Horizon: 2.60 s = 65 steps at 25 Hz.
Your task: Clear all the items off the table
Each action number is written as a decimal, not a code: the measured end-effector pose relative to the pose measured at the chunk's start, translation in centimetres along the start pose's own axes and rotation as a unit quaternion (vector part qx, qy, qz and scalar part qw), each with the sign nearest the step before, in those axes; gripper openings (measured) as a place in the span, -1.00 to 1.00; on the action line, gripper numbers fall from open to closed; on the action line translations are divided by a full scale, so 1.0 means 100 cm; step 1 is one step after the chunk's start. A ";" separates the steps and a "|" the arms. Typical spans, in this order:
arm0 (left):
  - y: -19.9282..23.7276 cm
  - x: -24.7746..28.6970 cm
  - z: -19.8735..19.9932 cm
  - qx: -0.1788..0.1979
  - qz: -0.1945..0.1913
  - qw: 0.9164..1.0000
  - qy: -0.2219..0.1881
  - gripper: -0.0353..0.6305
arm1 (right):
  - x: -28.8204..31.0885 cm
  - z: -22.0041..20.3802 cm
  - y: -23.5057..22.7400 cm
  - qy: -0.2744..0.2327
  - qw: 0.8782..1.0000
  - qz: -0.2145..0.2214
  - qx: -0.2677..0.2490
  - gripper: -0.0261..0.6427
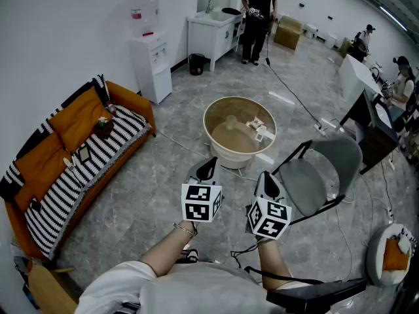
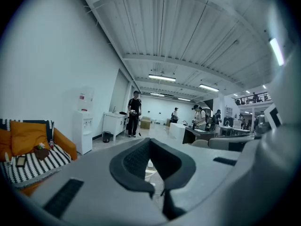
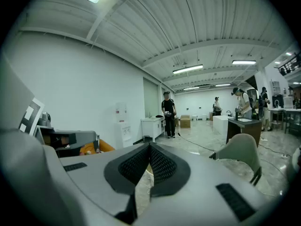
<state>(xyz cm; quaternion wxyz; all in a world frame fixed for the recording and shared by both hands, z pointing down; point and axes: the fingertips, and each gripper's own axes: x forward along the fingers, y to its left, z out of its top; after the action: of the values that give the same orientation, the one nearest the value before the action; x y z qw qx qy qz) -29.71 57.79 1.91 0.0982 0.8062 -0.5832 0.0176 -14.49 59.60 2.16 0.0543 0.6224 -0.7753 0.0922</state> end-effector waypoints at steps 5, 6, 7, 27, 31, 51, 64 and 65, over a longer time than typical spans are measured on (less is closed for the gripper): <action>0.012 0.003 0.000 -0.004 0.000 1.000 0.001 -0.89 | 0.007 0.001 0.005 0.000 1.000 -0.004 0.000 -0.85; 0.014 0.005 0.001 -0.003 -0.002 1.000 0.001 -0.89 | 0.009 0.001 0.006 0.000 1.000 -0.005 0.001 -0.85; 0.016 0.007 0.001 -0.002 -0.004 1.000 0.000 -0.89 | 0.012 0.001 0.007 0.000 1.000 -0.003 0.005 -0.85; 0.063 0.077 -0.032 0.007 -0.040 0.998 0.053 -0.89 | 0.076 -0.024 -0.014 0.028 0.997 -0.050 0.054 -0.85; 0.064 0.109 -0.037 0.005 -0.041 0.997 0.059 -0.89 | 0.106 -0.027 -0.029 0.034 0.996 -0.050 0.058 -0.85; 0.049 0.362 -0.003 0.002 -0.007 0.997 0.072 -0.89 | 0.320 0.015 -0.179 0.061 0.994 -0.026 0.087 -0.85; 0.052 0.439 0.010 0.018 0.014 0.997 0.078 -0.89 | 0.394 0.011 -0.217 0.078 0.989 -0.003 0.123 -0.85; 0.055 0.444 0.011 0.018 0.016 0.997 0.079 -0.89 | 0.400 0.011 -0.218 0.080 0.989 -0.002 0.124 -0.85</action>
<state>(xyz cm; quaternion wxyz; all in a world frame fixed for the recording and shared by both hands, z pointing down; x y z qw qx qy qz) -20.81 14.35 7.97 0.1289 0.7948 -0.5856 0.0938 -2.01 16.65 10.72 0.0389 0.6167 -0.7498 0.2366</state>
